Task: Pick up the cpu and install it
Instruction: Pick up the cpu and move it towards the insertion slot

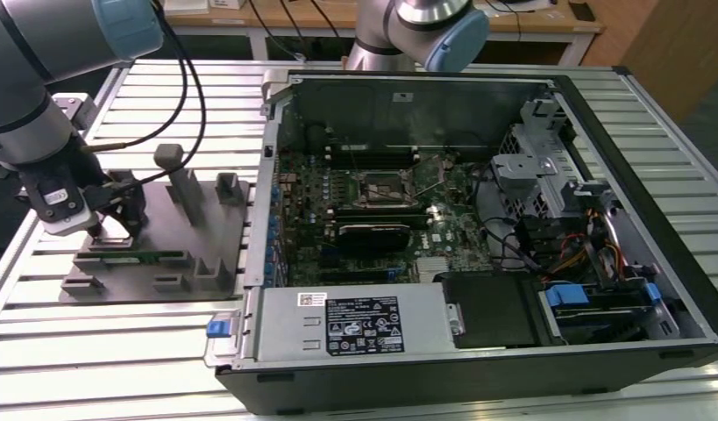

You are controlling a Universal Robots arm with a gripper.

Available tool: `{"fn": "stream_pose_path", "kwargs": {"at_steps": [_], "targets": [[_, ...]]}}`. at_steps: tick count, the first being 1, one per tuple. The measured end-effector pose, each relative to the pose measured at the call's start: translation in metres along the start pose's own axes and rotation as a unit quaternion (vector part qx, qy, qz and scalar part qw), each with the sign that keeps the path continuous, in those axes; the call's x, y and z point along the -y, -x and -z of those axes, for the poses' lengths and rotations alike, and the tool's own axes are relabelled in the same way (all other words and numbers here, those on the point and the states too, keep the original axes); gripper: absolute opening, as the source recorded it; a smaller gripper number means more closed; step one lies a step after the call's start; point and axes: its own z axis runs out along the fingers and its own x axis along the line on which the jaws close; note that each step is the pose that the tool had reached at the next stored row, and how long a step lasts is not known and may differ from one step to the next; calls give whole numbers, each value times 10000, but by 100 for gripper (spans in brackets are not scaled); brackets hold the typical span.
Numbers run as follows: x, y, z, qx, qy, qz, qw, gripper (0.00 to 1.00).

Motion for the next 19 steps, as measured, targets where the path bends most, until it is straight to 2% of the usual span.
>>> {"fn": "stream_pose_path", "kwargs": {"at_steps": [5,6,10,19], "targets": [[0,0,0,-1,0,0,10000,57],[0,0,-1,0,0,0,10000,54],[0,0,2,1,1,0,10000,54],[-6,3,110,-2,43,11,10000,54]]}}
